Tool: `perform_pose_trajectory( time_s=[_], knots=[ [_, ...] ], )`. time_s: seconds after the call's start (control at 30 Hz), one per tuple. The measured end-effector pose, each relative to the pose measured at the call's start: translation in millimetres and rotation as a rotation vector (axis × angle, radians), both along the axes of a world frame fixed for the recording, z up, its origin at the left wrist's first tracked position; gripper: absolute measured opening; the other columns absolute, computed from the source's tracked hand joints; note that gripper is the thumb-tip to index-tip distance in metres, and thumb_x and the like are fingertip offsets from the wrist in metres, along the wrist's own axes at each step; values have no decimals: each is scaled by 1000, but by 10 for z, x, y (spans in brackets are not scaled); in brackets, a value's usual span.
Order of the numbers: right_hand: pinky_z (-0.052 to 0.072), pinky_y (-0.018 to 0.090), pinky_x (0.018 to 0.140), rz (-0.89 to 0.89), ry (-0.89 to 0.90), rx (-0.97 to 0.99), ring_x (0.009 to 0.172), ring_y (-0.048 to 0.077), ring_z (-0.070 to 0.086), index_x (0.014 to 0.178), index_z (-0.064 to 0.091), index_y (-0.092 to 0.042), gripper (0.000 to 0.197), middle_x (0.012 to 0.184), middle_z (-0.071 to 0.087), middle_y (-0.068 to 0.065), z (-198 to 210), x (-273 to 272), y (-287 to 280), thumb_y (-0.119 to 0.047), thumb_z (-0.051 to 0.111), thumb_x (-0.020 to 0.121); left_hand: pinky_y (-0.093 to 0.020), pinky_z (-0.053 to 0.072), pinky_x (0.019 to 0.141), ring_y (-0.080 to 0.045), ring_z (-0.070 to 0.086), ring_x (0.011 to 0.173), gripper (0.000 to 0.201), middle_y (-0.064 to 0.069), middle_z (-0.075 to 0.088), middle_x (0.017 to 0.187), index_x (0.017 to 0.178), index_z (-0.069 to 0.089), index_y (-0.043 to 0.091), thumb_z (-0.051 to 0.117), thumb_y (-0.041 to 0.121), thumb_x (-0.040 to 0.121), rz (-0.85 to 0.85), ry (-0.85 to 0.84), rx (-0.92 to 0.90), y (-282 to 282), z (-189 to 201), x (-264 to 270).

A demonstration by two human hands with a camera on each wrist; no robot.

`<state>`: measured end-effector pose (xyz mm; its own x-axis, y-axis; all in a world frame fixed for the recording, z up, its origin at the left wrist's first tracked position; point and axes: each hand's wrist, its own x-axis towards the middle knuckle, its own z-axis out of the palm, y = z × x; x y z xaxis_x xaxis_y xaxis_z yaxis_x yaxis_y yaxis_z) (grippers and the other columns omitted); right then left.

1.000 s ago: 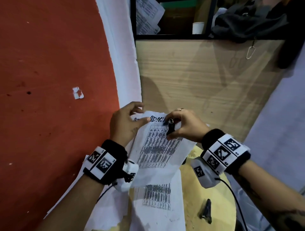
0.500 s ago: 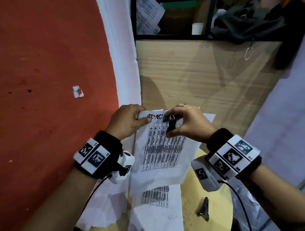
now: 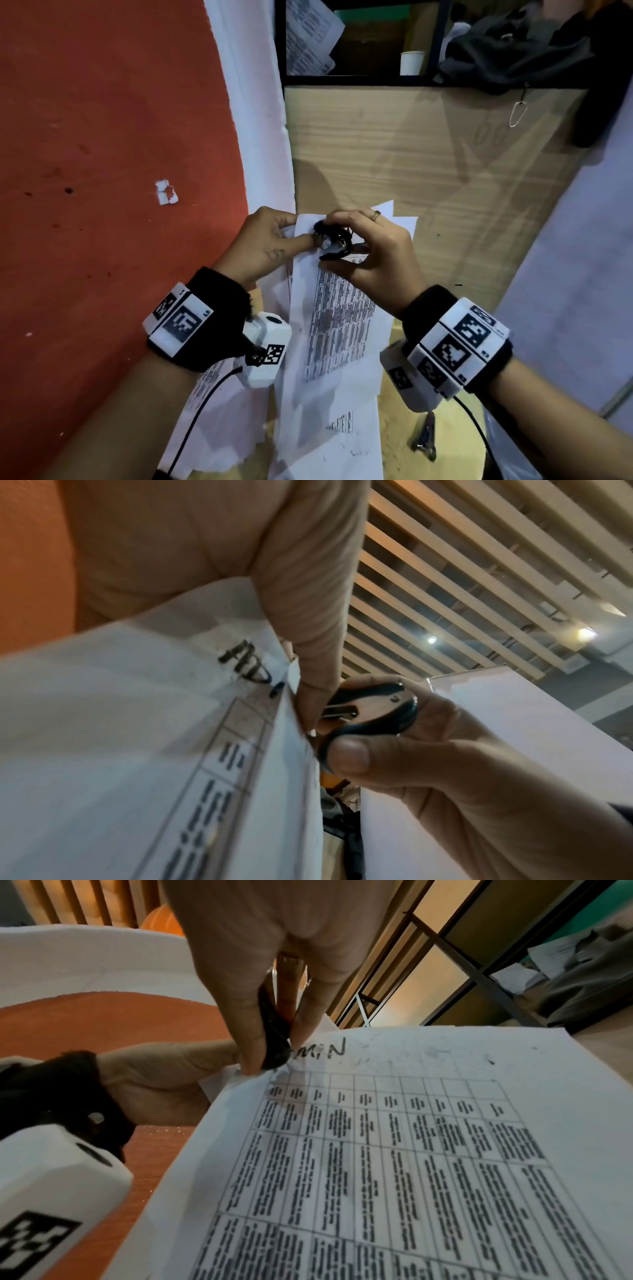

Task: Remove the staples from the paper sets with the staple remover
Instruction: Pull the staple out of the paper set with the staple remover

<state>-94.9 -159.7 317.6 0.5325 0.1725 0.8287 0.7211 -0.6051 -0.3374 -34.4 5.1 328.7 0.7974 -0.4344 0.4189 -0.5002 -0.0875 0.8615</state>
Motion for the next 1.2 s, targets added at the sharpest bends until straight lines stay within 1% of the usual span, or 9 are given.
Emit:
perform_pose_trajectory(
  time_s=[0.13, 0.23, 0.4, 0.5, 0.57, 0.77, 0.87, 1.07, 1.2],
  knots=[
    [55, 19, 73, -27, -42, -49, 91, 10, 56, 102, 65, 1, 42, 103, 63, 8, 35, 13, 0, -1, 81, 64, -34, 50, 73, -16, 63, 74, 20, -19, 73, 90, 81, 76, 17, 74, 29, 65, 19, 20, -6, 1, 21, -21],
    [54, 29, 73, -42, -41, -78, 91, 9, 56, 101, 65, -1, 39, 102, 64, 7, 42, 10, -4, -5, 79, 65, -34, 51, 75, -15, 65, 75, 27, -12, 75, 88, 81, 77, 24, 74, 38, 58, 21, 2, -7, -13, 22, -26],
    [56, 40, 68, -56, -69, -97, 87, 13, 58, 99, 66, -3, 37, 100, 64, 6, 25, 4, -15, -7, 79, 64, -37, 52, 76, -16, 63, 76, 30, -15, 74, 91, 79, 77, 24, 74, 41, 55, 33, 17, -37, -39, 11, -56],
    [56, 42, 65, -68, -85, -102, 84, 17, 60, 98, 66, -3, 37, 99, 65, 7, 15, 12, -12, -7, 78, 63, -31, 51, 73, -13, 63, 74, 15, -11, 74, 86, 79, 77, 21, 81, 23, 64, 40, 28, -68, -56, 8, -79],
    [56, 41, 65, -71, -92, -97, 83, 16, 59, 97, 67, -3, 37, 98, 65, 7, 14, 13, -8, -8, 78, 62, -27, 51, 70, -11, 62, 72, 13, -8, 73, 83, 82, 76, 19, 76, 8, 74, 39, 31, -82, -59, 10, -87],
    [56, 38, 65, -85, -90, -99, 80, 15, 59, 96, 68, -4, 35, 95, 67, 6, 31, -8, -24, -11, 78, 63, -13, 49, 60, -1, 64, 65, 17, 7, 72, 70, 93, 71, 9, 67, -2, 80, -40, 71, -86, -65, 56, -140],
    [55, 37, 65, -89, -87, -109, 78, 15, 58, 96, 68, -4, 33, 94, 67, 5, 37, -14, -35, -13, 77, 65, -13, 50, 61, 0, 65, 66, 17, 9, 72, 71, 92, 71, 9, 65, -3, 82, -79, 80, -84, -55, 57, -149],
    [55, 41, 59, -92, -118, -138, 69, 26, 61, 89, 68, -2, 27, 86, 66, 7, 39, 6, -24, -10, 77, 65, -14, 51, 67, -1, 66, 71, 18, 8, 73, 76, 95, 70, 8, 65, -1, 81, -117, 97, -75, -23, 70, -156],
    [54, 42, 58, -88, -121, -132, 69, 25, 61, 87, 67, -2, 25, 83, 65, 6, 40, 28, -25, -9, 78, 66, -28, 52, 82, -10, 67, 83, 31, -3, 74, 93, 99, 70, 5, 69, 16, 70, -132, 125, -83, 10, 77, -148]
  ],
)
